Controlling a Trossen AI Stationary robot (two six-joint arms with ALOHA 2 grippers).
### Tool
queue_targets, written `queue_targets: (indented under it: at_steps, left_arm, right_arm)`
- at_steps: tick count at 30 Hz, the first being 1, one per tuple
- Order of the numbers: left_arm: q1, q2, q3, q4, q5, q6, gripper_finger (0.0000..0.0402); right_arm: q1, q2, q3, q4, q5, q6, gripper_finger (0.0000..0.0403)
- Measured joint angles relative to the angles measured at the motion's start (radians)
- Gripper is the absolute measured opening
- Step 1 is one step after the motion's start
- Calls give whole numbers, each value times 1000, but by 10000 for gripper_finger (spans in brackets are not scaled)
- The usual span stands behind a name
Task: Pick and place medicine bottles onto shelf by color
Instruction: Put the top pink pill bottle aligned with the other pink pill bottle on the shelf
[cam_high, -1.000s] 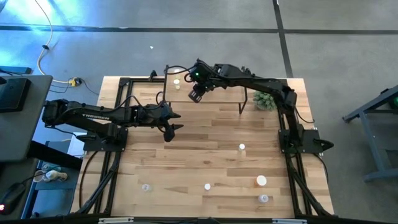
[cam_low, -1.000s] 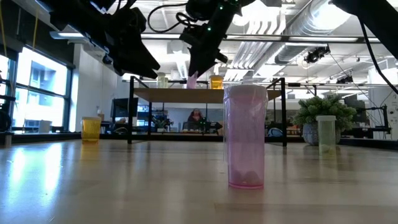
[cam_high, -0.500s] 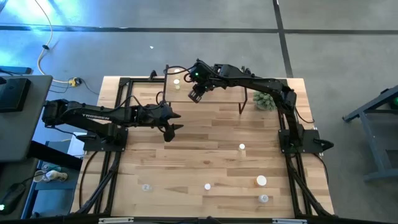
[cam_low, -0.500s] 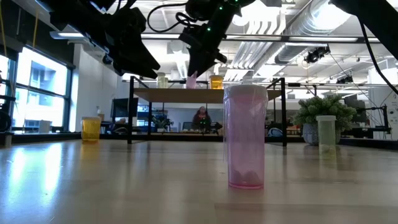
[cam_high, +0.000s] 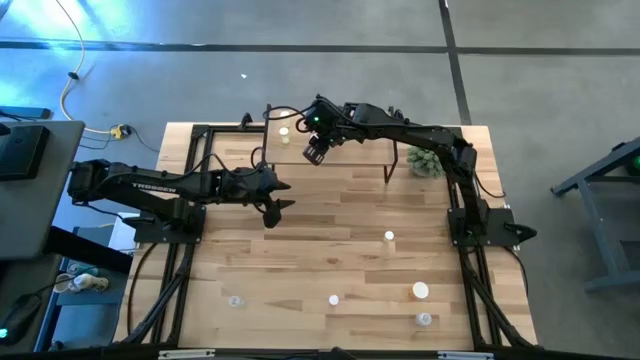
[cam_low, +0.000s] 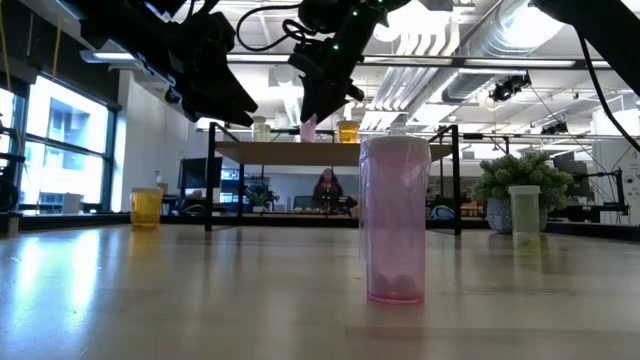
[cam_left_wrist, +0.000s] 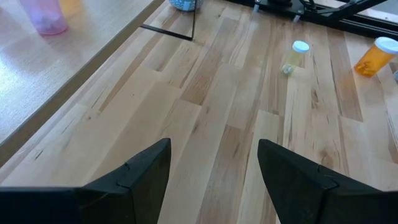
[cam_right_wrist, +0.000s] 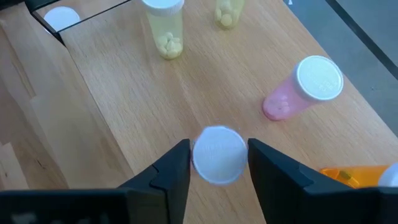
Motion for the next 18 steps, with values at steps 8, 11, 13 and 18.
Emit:
queue_targets:
  at_steps: [8, 11, 13, 18]
  left_arm:
    - [0, 0, 0, 0, 0, -1, 232]
    - [0, 0, 0, 0, 0, -2, 232]
    - [0, 0, 0, 0, 0, -2, 232]
    - [0, 0, 0, 0, 0, 0, 232]
  right_arm:
    - [0, 0, 0, 3, 0, 0, 151]
    - [0, 0, 0, 6, 0, 0, 151]
    - [0, 0, 0, 6, 0, 0, 152]
    - [-1, -4, 0, 8, 0, 0, 152]
